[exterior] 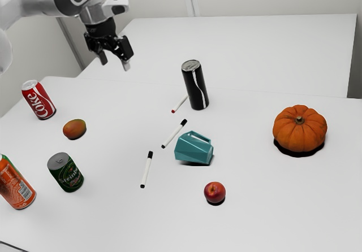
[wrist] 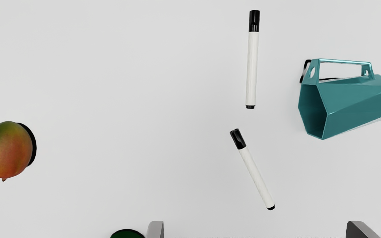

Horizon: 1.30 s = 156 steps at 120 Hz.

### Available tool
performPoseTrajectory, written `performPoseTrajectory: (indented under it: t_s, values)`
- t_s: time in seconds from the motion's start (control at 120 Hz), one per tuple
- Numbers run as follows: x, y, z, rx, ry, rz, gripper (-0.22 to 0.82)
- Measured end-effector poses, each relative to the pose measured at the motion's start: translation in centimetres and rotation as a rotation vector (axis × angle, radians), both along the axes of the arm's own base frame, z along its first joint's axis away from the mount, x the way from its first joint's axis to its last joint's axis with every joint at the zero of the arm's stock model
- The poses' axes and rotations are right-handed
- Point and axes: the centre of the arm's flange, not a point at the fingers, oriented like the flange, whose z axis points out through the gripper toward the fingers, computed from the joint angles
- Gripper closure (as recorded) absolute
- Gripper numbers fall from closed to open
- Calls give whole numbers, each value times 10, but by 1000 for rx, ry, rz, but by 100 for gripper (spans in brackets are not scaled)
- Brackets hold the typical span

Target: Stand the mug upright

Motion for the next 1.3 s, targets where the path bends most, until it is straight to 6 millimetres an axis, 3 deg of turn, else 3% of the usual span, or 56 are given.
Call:
performPoseTrajectory:
  t_s: [0.142,0.3,0.367,0.508,0.658,0.817,0.958,1.3]
  values:
    - [1,3,-16,-41,10,-2,0]
    - [0,7,-67,-249,91,55,0]
    - [-2,18,-96,-350,133,113,0]
    - [4,31,-134,-497,166,196,0]
    - [15,16,-192,-609,236,220,0]
    - [8,-9,-231,-688,290,225,0]
    - [12,-16,-267,-739,324,242,0]
    - [12,-38,-319,-855,359,251,2]
